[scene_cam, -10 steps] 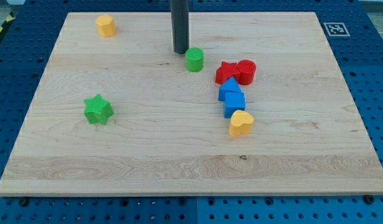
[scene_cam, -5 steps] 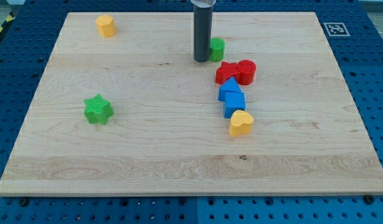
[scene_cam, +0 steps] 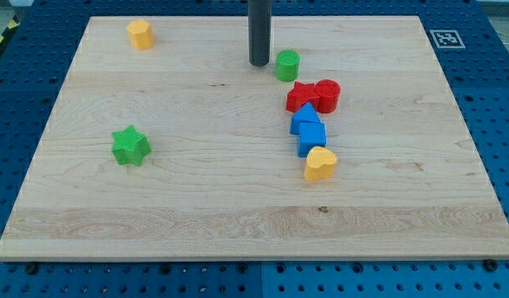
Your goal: Place the green circle above the red circle
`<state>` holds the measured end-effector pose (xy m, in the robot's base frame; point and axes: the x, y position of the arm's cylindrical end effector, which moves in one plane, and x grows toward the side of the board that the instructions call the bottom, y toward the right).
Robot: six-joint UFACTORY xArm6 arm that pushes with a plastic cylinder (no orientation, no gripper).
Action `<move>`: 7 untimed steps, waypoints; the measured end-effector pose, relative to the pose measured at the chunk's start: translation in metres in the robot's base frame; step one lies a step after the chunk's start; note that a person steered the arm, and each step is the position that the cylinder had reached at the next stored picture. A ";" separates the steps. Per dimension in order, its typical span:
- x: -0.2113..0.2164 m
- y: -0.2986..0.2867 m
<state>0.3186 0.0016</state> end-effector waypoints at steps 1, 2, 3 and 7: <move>0.020 0.009; 0.020 0.033; 0.010 0.033; -0.009 0.112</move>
